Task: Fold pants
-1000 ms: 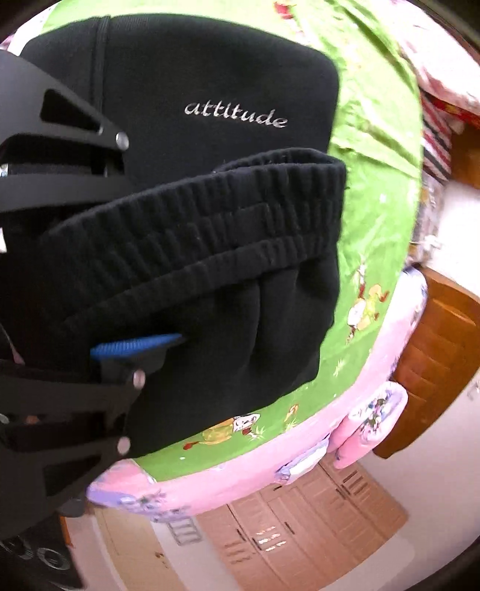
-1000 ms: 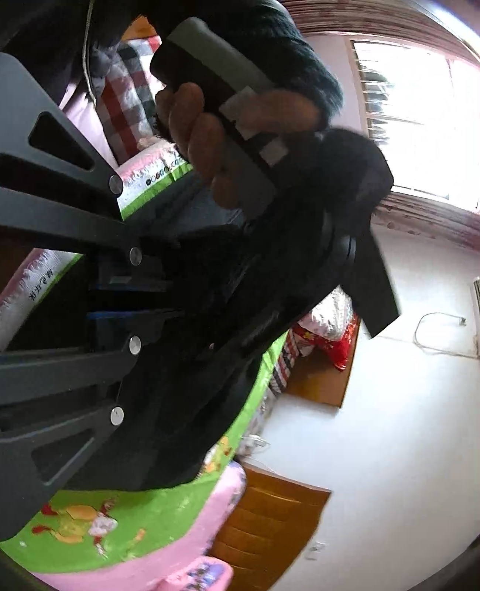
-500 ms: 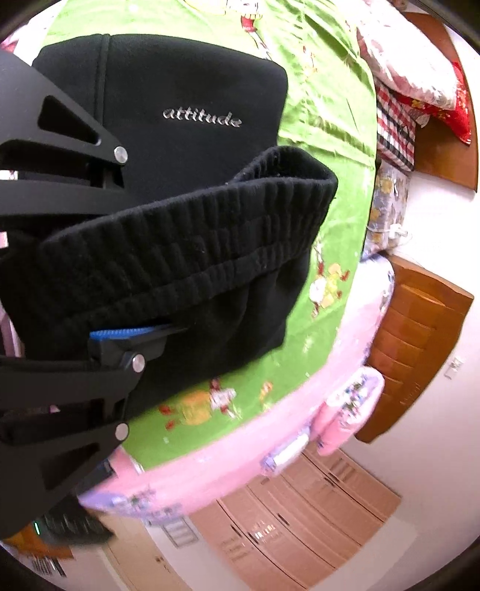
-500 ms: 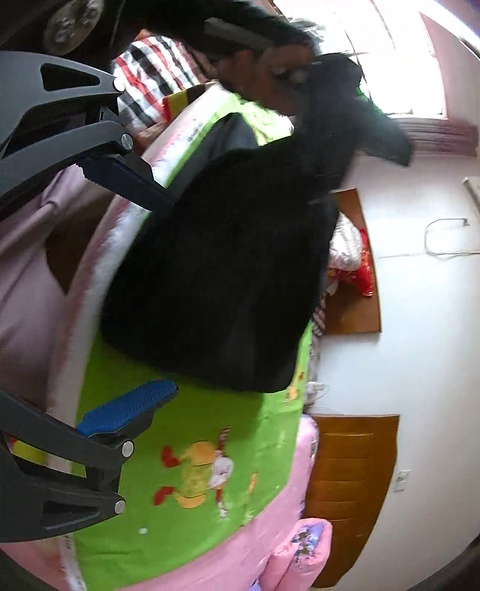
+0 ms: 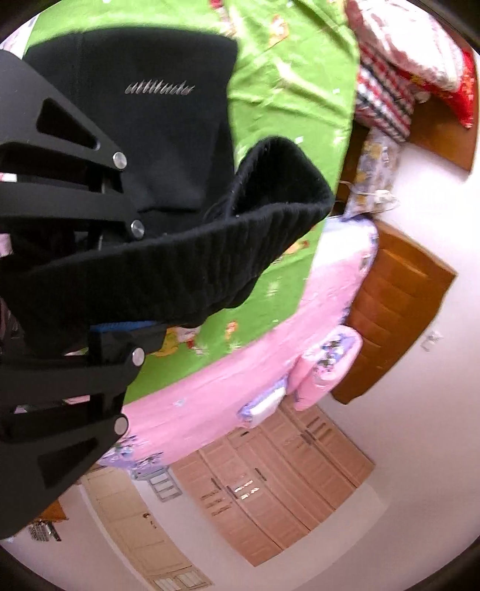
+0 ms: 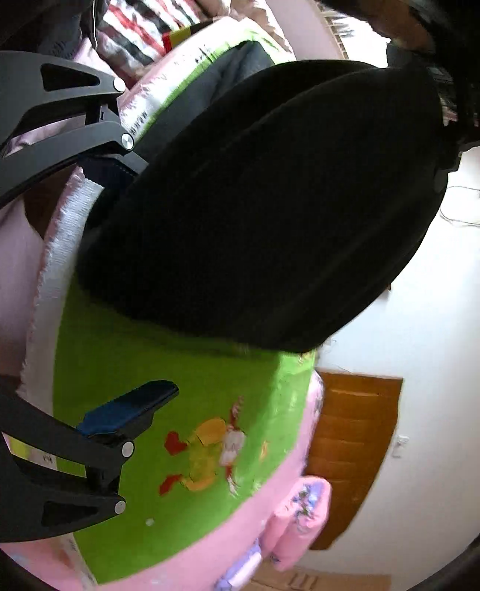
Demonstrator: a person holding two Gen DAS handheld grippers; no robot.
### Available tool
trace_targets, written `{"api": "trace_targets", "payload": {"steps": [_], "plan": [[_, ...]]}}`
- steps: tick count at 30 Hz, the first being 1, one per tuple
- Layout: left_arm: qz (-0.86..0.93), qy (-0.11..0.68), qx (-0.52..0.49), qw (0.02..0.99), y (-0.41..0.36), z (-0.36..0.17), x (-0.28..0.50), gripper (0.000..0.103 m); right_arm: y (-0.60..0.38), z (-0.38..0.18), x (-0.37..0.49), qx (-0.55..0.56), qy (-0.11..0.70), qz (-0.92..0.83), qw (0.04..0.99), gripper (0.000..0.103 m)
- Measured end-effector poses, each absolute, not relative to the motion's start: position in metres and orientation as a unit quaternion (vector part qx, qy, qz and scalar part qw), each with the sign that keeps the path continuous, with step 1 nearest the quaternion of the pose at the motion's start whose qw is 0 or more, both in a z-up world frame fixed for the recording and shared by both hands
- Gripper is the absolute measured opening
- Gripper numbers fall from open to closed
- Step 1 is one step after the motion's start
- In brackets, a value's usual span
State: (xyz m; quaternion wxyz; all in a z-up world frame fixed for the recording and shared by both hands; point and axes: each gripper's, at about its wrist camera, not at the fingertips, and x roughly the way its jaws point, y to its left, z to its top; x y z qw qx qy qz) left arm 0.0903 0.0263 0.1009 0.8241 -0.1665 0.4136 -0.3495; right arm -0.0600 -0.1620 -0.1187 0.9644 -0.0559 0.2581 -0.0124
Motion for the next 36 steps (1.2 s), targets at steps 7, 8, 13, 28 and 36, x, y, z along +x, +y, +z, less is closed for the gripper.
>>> {"api": "trace_targets", "payload": {"steps": [7, 8, 13, 28, 36], "plan": [[-0.305, 0.394, -0.172, 0.85, 0.093, 0.113, 0.084, 0.021, -0.134, -0.086, -0.073, -0.138, 0.201, -0.039, 0.969, 0.091], [-0.299, 0.394, -0.179, 0.85, 0.105, 0.11, 0.085, 0.021, -0.131, -0.085, -0.071, -0.143, 0.202, -0.033, 0.968, 0.091], [-0.262, 0.44, -0.213, 0.832, 0.15, 0.055, 0.103, 0.021, -0.136, -0.112, -0.044, -0.13, 0.276, -0.027, 0.952, 0.092], [-0.231, 0.465, -0.264, 0.813, 0.192, -0.021, 0.107, 0.022, -0.133, -0.116, -0.047, -0.127, 0.296, -0.008, 0.947, 0.092], [-0.183, 0.454, -0.213, 0.846, 0.193, -0.014, 0.094, 0.072, -0.154, -0.1, -0.069, -0.063, 0.322, 0.129, 0.936, 0.092]]}}
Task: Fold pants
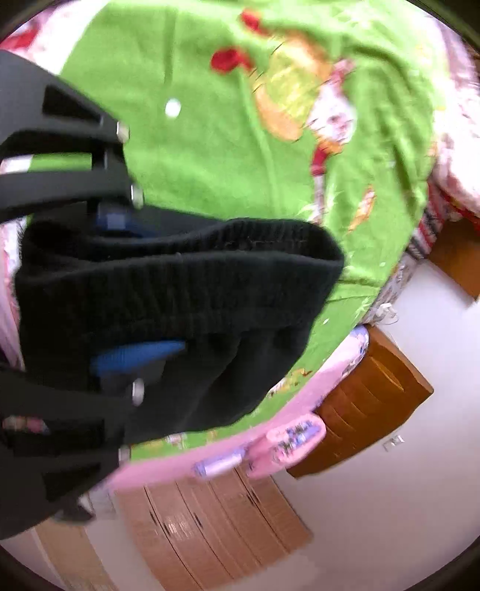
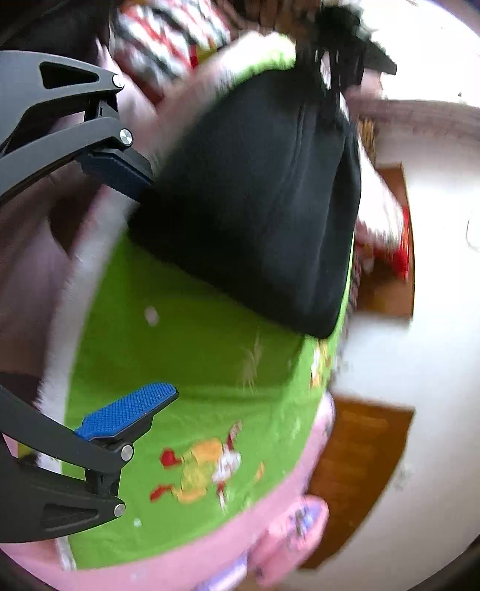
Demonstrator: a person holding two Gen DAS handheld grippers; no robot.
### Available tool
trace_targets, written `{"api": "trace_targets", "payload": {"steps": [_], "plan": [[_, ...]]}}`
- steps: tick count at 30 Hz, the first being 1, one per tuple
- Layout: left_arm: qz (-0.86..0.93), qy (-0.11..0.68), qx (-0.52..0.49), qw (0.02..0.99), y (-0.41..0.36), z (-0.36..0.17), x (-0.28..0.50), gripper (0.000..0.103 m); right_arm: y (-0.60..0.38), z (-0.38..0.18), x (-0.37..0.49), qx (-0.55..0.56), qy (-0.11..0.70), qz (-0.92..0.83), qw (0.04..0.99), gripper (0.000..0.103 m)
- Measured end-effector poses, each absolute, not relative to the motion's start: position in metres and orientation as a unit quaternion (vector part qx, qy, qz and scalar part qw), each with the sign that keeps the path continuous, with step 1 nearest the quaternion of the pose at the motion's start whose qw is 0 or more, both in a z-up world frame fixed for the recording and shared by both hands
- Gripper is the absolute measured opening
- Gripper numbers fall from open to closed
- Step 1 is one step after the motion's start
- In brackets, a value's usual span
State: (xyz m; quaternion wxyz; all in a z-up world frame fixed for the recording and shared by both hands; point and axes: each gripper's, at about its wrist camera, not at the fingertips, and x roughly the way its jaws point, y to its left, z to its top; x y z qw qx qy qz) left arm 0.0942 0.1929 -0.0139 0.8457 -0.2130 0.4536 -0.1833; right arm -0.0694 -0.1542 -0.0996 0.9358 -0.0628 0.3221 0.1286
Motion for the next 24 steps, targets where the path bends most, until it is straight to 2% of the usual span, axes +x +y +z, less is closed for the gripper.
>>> {"api": "trace_targets", "payload": {"steps": [1, 2, 5, 9, 14, 17, 19, 24], "plan": [[-0.156, 0.447, -0.189, 0.861, 0.192, -0.007, 0.09, 0.093, -0.155, -0.091, -0.079, -0.065, 0.305, 0.15, 0.938, 0.092], [-0.119, 0.429, -0.156, 0.882, 0.19, 0.005, 0.081, 0.096, -0.155, -0.082, -0.086, -0.069, 0.29, 0.164, 0.94, 0.092], [-0.062, 0.377, -0.063, 0.922, 0.174, 0.041, 0.056, 0.097, -0.154, -0.053, -0.094, -0.07, 0.242, 0.188, 0.949, 0.092], [-0.127, 0.338, 0.008, 0.933, 0.124, 0.065, 0.029, 0.101, -0.141, -0.034, -0.067, -0.047, 0.219, 0.184, 0.957, 0.092], [-0.138, 0.369, 0.089, 0.915, 0.071, 0.03, 0.03, 0.101, -0.113, -0.056, -0.032, -0.078, 0.257, 0.175, 0.947, 0.092], [-0.134, 0.394, 0.102, 0.904, 0.066, 0.0, 0.034, 0.102, -0.108, -0.084, -0.021, -0.085, 0.307, 0.187, 0.929, 0.092], [-0.138, 0.379, 0.113, 0.908, 0.069, -0.007, 0.033, 0.102, -0.11, -0.096, -0.019, -0.077, 0.317, 0.19, 0.926, 0.092], [-0.146, 0.382, 0.106, 0.906, 0.077, -0.015, 0.039, 0.102, -0.109, -0.093, -0.02, -0.099, 0.329, 0.199, 0.918, 0.092]]}}
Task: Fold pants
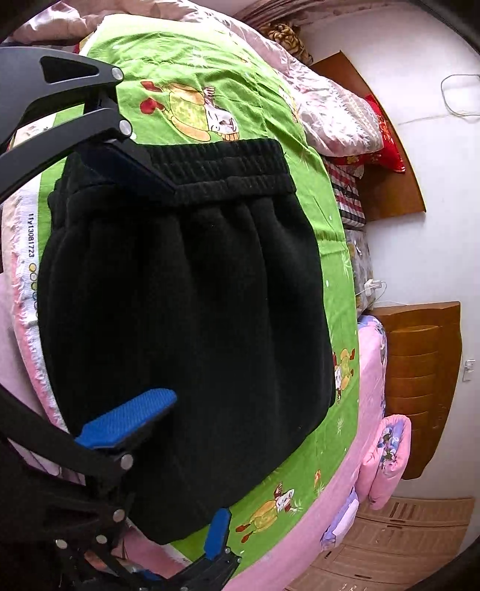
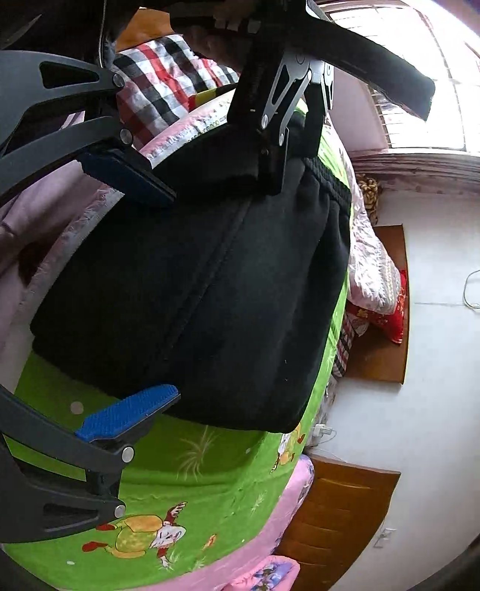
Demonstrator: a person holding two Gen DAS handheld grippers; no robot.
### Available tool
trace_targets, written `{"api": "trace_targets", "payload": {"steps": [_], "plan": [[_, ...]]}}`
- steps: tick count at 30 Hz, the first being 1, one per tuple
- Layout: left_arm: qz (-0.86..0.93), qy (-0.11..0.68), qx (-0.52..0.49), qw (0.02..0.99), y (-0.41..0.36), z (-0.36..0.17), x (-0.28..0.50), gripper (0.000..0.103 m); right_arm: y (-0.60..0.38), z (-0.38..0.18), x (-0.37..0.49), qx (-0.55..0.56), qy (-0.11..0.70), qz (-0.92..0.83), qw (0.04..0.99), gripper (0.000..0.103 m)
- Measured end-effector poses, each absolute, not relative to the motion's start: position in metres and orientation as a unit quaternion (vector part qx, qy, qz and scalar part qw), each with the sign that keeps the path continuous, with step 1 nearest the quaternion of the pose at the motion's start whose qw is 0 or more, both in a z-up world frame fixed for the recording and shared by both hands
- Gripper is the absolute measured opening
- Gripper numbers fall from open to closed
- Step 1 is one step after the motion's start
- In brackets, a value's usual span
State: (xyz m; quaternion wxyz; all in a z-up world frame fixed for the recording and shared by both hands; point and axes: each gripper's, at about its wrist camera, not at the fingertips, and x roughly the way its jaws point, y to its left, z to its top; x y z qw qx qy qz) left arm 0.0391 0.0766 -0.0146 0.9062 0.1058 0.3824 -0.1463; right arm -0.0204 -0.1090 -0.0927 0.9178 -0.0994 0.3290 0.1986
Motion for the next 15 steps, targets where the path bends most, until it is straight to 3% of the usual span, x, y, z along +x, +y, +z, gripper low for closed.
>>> {"api": "trace_targets", "payload": {"steps": [7, 15], "plan": [[-0.147, 0.383, 0.098, 0.906, 0.075, -0.012, 0.042, 0.102, -0.133, -0.024, 0.035, -0.072, 0.299, 0.24, 0.921, 0.092], [-0.147, 0.392, 0.098, 0.903, 0.075, -0.013, 0.048, 0.102, -0.07, -0.055, 0.171, -0.096, 0.435, 0.392, 0.805, 0.093]]}}
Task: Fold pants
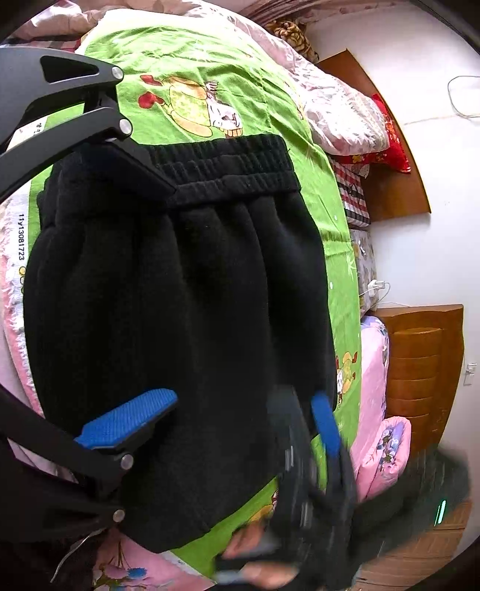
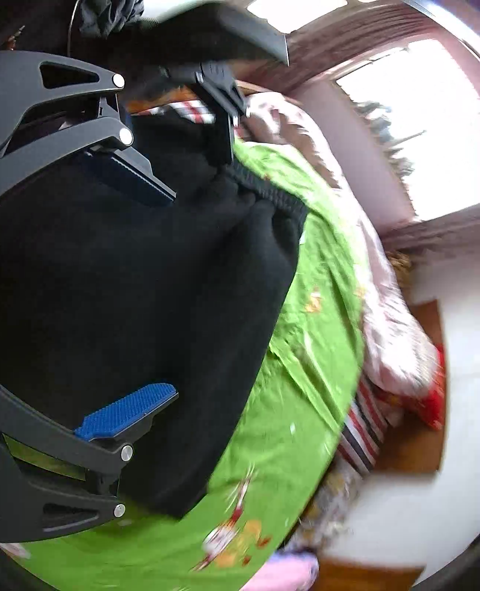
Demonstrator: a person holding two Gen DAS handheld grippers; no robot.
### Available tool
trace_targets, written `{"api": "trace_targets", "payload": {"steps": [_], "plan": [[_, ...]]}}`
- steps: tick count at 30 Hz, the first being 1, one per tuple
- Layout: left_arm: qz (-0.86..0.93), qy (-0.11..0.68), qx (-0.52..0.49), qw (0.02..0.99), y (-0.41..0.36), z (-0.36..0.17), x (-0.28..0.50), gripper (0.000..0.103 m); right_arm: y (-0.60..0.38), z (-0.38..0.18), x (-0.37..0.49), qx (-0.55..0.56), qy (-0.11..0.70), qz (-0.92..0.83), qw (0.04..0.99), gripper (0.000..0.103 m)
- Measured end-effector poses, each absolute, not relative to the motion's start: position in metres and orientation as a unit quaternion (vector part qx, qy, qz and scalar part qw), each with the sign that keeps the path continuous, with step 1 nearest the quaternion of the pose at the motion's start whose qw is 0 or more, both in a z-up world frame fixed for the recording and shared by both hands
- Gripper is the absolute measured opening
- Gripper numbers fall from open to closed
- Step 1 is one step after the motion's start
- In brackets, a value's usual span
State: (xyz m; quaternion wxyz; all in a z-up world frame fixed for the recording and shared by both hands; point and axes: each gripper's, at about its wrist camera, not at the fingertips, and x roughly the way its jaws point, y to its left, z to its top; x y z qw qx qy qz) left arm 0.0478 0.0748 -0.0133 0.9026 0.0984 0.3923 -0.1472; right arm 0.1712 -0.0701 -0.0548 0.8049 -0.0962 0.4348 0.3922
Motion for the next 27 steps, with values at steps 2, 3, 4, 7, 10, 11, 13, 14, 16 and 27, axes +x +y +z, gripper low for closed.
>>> {"api": "trace_targets", "payload": {"steps": [2, 3, 4, 7, 10, 11, 13, 14, 16, 27], "plan": [[-0.149, 0.392, 0.097, 0.903, 0.076, -0.014, 0.048, 0.102, -0.065, -0.066, 0.192, -0.106, 0.455, 0.369, 0.803, 0.093], [-0.15, 0.392, 0.096, 0.903, 0.077, -0.014, 0.048, 0.102, -0.064, -0.069, 0.202, -0.11, 0.462, 0.354, 0.806, 0.093], [-0.152, 0.392, 0.094, 0.902, 0.078, -0.015, 0.049, 0.102, -0.064, -0.069, 0.209, -0.117, 0.461, 0.335, 0.814, 0.093], [-0.155, 0.395, 0.093, 0.901, 0.08, -0.015, 0.051, 0.102, -0.064, -0.054, 0.214, -0.094, 0.45, 0.332, 0.824, 0.093], [-0.156, 0.395, 0.092, 0.901, 0.081, -0.015, 0.053, 0.102, -0.053, -0.037, 0.198, -0.099, 0.424, 0.358, 0.826, 0.093], [-0.155, 0.395, 0.092, 0.901, 0.081, -0.015, 0.053, 0.102, -0.045, -0.034, 0.194, -0.104, 0.421, 0.367, 0.823, 0.093], [-0.153, 0.395, 0.093, 0.901, 0.081, -0.015, 0.053, 0.102, -0.026, -0.04, 0.192, -0.129, 0.427, 0.378, 0.811, 0.093], [-0.153, 0.395, 0.093, 0.901, 0.081, -0.015, 0.053, 0.102, -0.017, -0.048, 0.191, -0.147, 0.436, 0.373, 0.806, 0.093], [-0.152, 0.395, 0.094, 0.901, 0.081, -0.016, 0.053, 0.102, -0.002, -0.066, 0.201, -0.18, 0.454, 0.353, 0.798, 0.093], [-0.151, 0.398, 0.094, 0.9, 0.079, -0.015, 0.053, 0.102, -0.049, -0.028, 0.197, -0.073, 0.416, 0.364, 0.83, 0.098]]}}
